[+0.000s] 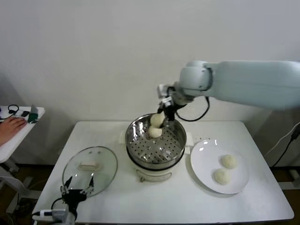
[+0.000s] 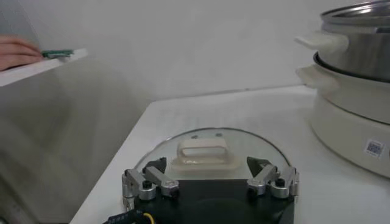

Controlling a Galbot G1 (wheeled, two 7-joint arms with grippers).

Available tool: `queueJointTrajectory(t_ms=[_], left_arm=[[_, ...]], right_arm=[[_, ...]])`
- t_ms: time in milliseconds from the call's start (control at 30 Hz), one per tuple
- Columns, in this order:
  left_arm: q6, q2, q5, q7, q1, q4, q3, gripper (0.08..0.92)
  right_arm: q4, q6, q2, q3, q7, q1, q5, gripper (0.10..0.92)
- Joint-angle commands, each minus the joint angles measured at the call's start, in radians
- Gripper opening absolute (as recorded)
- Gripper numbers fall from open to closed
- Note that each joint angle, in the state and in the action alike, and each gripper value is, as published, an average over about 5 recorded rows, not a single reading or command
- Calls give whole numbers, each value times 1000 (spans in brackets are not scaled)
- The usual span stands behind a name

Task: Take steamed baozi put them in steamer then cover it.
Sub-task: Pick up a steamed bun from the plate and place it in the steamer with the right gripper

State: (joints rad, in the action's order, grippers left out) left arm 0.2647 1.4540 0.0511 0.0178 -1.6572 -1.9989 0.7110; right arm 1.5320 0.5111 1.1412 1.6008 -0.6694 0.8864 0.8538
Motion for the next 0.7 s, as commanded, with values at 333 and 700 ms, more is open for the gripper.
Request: queueJointTrajectory(t_ms=[333,700], left_arm=[[-7,3,0,-5,-10,7,1,823],[-5,10,-5,-5,-11,-2,-2,823]], right_arm=[[-180,72,189,-60,111,-318,-136,611],[-213,51,194,-71,101,-298,-154,704]])
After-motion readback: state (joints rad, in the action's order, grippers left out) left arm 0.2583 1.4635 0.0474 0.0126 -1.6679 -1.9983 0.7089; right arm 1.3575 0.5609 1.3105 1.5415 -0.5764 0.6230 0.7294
